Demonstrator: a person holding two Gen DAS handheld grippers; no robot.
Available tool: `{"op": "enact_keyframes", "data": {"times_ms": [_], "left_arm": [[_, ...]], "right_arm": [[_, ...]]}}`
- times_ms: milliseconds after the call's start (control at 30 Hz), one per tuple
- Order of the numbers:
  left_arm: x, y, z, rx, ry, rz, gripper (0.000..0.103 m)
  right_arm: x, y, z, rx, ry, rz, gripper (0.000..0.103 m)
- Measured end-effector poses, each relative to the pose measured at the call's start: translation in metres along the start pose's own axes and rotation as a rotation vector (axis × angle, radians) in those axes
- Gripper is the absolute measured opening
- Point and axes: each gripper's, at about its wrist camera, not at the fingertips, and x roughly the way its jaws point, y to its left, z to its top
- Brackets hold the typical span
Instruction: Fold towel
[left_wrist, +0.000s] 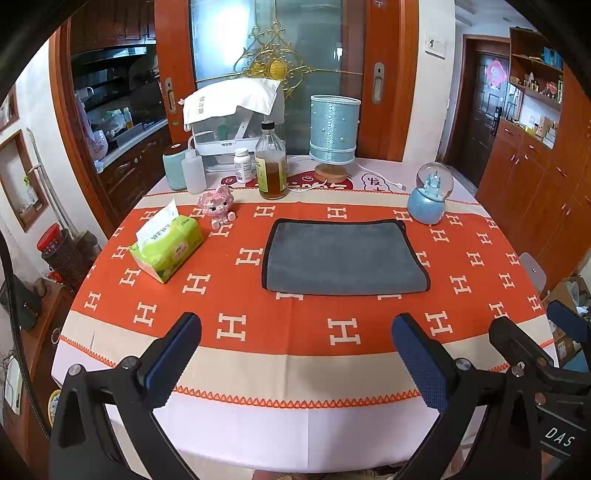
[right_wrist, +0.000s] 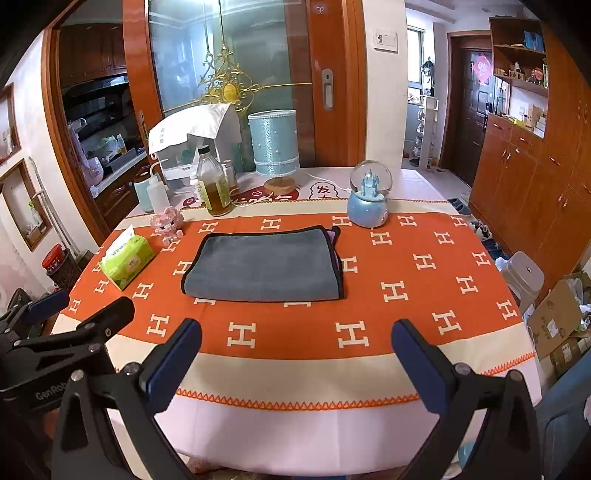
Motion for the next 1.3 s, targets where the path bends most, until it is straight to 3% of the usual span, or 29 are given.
{"op": "enact_keyframes", "data": {"times_ms": [1300], "left_arm": [[0.0022,0.0056,-0.0024,-0.006,0.021,0.007,0.102]], "right_arm": [[-0.0082,0.0010,0.0077,-0.008,-0.029,0.006,0.103]]}}
